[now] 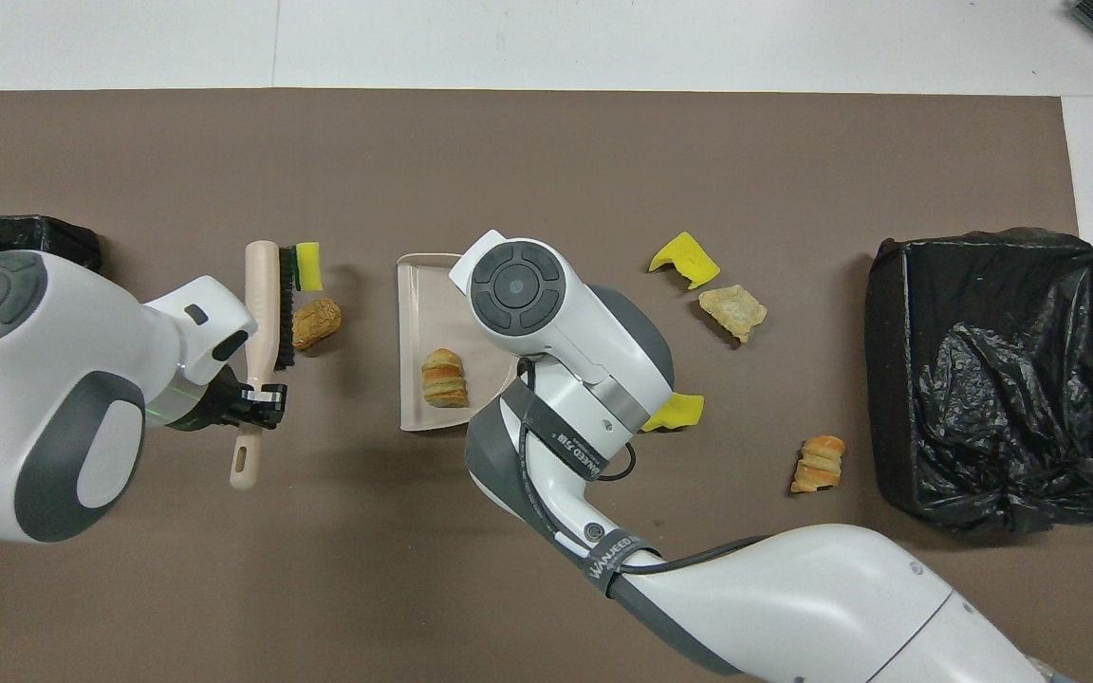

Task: Sweep and dump trash in bin
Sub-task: 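Sweep the sponge and bread pieces into the dustpan with the left gripper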

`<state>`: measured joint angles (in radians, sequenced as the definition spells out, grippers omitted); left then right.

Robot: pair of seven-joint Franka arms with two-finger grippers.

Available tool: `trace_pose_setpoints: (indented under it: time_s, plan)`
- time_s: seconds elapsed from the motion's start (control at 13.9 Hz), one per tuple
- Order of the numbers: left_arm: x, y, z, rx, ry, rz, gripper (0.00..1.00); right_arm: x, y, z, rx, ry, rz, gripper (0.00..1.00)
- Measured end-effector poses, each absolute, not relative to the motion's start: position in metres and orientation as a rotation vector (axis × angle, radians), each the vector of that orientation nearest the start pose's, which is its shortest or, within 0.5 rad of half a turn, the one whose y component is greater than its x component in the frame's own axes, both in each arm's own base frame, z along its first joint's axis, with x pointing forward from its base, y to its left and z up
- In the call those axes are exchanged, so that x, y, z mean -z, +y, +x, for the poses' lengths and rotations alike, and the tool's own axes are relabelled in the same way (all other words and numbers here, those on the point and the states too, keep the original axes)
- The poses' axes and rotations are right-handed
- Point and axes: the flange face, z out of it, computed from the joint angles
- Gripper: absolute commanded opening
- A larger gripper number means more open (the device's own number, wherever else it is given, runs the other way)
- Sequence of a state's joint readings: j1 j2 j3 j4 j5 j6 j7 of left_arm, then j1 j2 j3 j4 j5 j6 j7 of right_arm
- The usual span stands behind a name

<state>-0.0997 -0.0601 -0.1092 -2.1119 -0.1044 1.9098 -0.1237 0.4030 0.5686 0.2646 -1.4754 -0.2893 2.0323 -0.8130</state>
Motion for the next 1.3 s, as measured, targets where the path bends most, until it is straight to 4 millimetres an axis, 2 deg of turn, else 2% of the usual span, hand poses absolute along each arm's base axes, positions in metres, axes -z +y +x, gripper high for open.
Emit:
trace_pose_setpoints:
  time_s: [0.14, 0.22, 0.36, 0.58, 0.65, 0.87, 0.94, 1.08, 1.3]
  plan:
    - [-0.418, -0.075, 0.511, -0.269, 0.08, -3.205, 0.0, -0.356, 0.399, 0.584, 0.004, -2.302, -2.309, 0.0]
    - [-0.407, -0.063, 0.512, -0.29, 0.088, -3.207, 0.0, -0.356, 0.399, 0.584, 0.004, -2.302, -2.309, 0.0]
    - [-0.386, -0.063, 0.509, -0.333, 0.103, -3.202, 0.0, -0.356, 0.399, 0.584, 0.004, -2.302, -2.309, 0.0]
    - [-0.368, -0.083, 0.494, -0.397, 0.175, -3.184, 0.0, -0.356, 0.399, 0.584, 0.004, -2.302, -2.309, 0.0]
    - [-0.367, -0.098, 0.489, -0.407, 0.222, -3.178, 0.0, -0.356, 0.399, 0.584, 0.005, -2.302, -2.309, 0.0]
    - [-0.373, -0.173, 0.465, -0.428, 0.394, -3.207, 0.0, -0.356, 0.399, 0.584, 0.004, -2.302, -2.309, 0.0]
    - [-0.374, -0.192, 0.457, -0.449, 0.421, -3.221, 0.0, -0.356, 0.399, 0.584, 0.004, -2.302, -2.309, 0.0]
    - [-0.383, -0.204, 0.451, -0.511, 0.43, -3.249, 0.0, -0.356, 0.399, 0.584, 0.005, -2.302, -2.309, 0.0]
    - [-0.423, -0.211, 0.459, -0.53, 0.416, -3.338, 0.0, -0.356, 0.399, 0.584, 0.005, -2.302, -2.309, 0.0]
